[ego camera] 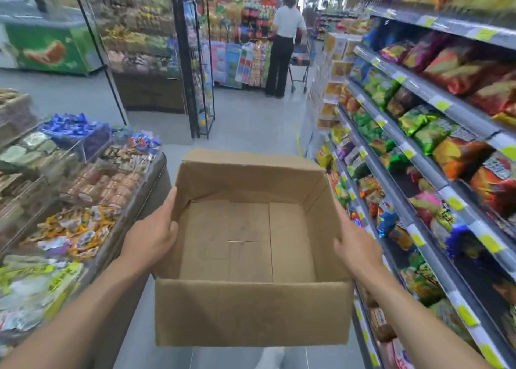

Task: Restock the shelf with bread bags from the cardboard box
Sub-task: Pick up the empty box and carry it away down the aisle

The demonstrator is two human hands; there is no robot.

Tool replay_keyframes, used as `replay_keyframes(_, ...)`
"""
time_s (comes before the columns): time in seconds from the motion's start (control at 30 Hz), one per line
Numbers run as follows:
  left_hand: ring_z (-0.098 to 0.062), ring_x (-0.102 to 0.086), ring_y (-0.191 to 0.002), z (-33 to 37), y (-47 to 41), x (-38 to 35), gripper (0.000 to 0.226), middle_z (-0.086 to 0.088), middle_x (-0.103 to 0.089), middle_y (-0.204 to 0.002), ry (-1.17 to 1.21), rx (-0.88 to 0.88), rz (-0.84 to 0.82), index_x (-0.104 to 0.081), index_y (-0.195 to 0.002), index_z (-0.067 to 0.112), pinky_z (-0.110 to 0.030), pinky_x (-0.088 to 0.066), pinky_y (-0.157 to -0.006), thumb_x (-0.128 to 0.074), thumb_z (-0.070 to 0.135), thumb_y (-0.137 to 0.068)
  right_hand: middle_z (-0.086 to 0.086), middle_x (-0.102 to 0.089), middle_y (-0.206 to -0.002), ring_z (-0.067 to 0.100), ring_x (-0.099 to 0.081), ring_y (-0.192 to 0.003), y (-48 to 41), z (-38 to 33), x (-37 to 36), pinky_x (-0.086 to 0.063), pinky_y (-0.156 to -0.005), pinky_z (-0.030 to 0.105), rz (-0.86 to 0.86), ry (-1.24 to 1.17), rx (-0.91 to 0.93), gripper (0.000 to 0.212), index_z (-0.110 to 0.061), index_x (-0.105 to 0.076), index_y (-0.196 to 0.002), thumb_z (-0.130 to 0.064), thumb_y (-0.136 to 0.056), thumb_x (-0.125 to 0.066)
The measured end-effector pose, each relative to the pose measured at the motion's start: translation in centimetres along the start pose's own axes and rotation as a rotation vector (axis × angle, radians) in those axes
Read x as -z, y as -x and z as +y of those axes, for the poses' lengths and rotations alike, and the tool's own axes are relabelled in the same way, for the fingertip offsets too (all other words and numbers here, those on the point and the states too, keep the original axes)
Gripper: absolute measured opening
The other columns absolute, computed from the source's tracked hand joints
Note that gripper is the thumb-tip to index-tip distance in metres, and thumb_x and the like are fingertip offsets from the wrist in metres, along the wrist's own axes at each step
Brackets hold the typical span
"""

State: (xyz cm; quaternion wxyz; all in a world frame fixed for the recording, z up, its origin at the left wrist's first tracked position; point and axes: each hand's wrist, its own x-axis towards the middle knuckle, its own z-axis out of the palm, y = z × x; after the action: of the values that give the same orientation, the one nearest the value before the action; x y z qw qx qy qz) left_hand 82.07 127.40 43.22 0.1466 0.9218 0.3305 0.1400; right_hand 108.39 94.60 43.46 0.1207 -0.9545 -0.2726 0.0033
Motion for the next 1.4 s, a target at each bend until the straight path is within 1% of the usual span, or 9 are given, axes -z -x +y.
replay_keyframes(0.13,-0.020,-0.056,-0.062,0.7,-9.5,-2.5,0.085,0.000,-0.059,-0.079,0.005,0.006,0.015,0.001,-0.160,0.035,-0.036,-0.044,-0.054,-0.048,0.016,-0.093,-0.003,-0.056,-0.059,0.017,-0.054,-0.045,-10.8,0.2,-1.5,-0.039,-0.039,0.031,-0.007,0.034,0.027,0.103,-0.047,0.012,-0.154,-0.015,-0.089,-0.061)
replay_keyframes(0.23,-0.034,-0.068,-0.093,1.6,-17.2,-3.7,0.084,-0.012,-0.068,-0.123,-0.031,0.085,0.026,-0.003,-0.159,0.037,-0.038,-0.043,-0.067,-0.048,0.016,-0.091,-0.001,-0.058,-0.064,0.022,-0.056,-0.051,-19.6,0.1,-1.8,-0.048,-0.047,0.036,-0.015,0.024,0.072,0.101,-0.048,0.007,-0.155,-0.013,-0.087,-0.058)
replay_keyframes(0.27,-0.035,-0.068,-0.098,2.0,-19.5,-4.1,0.084,-0.014,-0.067,-0.125,-0.032,0.106,0.027,-0.004,-0.159,0.036,-0.038,-0.041,-0.069,-0.048,0.016,-0.091,0.000,-0.058,-0.063,0.022,-0.056,-0.051,-22.4,-0.1,-1.9,-0.050,-0.047,0.037,-0.008,0.015,0.088,0.101,-0.049,0.006,-0.155,-0.013,-0.086,-0.058)
replay_keyframes(0.5,-0.037,-0.069,-0.089,0.7,-34.2,-7.0,0.086,-0.017,-0.070,-0.111,-0.023,0.185,0.033,-0.002,-0.158,0.038,-0.038,-0.043,-0.065,-0.048,0.017,-0.089,-0.001,-0.057,-0.060,0.022,-0.056,-0.048,-39.9,-2.9,-2.9,-0.046,-0.044,0.035,-0.036,0.077,0.152,0.104,-0.050,0.013,-0.153,-0.013,-0.086,-0.058)
replay_keyframes(0.67,-0.033,-0.063,-0.069,-1.9,-44.9,-9.2,0.086,-0.007,-0.062,-0.078,0.018,0.237,0.007,0.000,-0.158,0.039,-0.044,-0.054,-0.067,-0.047,0.018,-0.088,0.003,-0.067,-0.071,0.029,-0.063,-0.058,-52.1,-5.9,-5.5,-0.054,-0.054,0.037,-0.039,0.070,0.156,0.101,-0.058,0.013,-0.149,-0.017,-0.084,-0.053)
replay_keyframes(0.87,-0.030,-0.059,-0.066,-5.2,-59.8,-10.5,0.087,-0.007,-0.061,-0.081,0.023,0.238,0.020,0.004,-0.158,0.042,-0.038,-0.047,-0.060,-0.046,0.017,-0.091,-0.002,-0.064,-0.066,0.019,-0.056,-0.048,-65.7,-10.2,-7.4,-0.044,-0.044,0.032,-0.048,0.070,0.150,0.103,-0.056,0.014,-0.150,-0.018,-0.086,-0.057)
replay_keyframes(1.0,-0.025,-0.050,-0.067,-5.9,-70.2,-10.5,0.087,-0.004,-0.051,-0.083,0.034,0.200,-0.010,0.003,-0.159,0.039,-0.036,-0.042,-0.061,-0.045,0.013,-0.091,0.000,-0.067,-0.071,0.022,-0.060,-0.052,-74.5,-12.5,-8.3,-0.051,-0.045,0.034,-0.033,0.063,0.124,0.105,-0.057,0.013,-0.150,-0.021,-0.084,-0.061)
replay_keyframes(1.17,-0.028,-0.052,-0.072,-6.2,-81.8,-12.0,0.090,-0.006,-0.058,-0.089,0.018,0.201,-0.048,0.005,-0.158,0.042,-0.038,-0.046,-0.068,-0.045,0.012,-0.088,0.001,-0.059,-0.063,0.025,-0.056,-0.050,-84.5,-14.4,-9.0,-0.038,-0.043,0.032,-0.036,0.056,0.106,0.104,-0.051,0.011,-0.153,-0.010,-0.083,-0.056)
replay_keyframes(1.4,-0.026,-0.054,-0.072,-6.2,-98.5,-16.3,0.089,-0.002,-0.057,-0.086,-0.005,0.211,-0.072,0.007,-0.157,0.044,-0.038,-0.048,-0.066,-0.043,0.014,-0.090,0.001,-0.054,-0.059,0.020,-0.049,-0.046,-101.2,-15.2,-12.3,-0.029,-0.041,0.029,-0.042,0.038,0.098,0.101,-0.049,0.011,-0.154,-0.008,-0.086,-0.052)
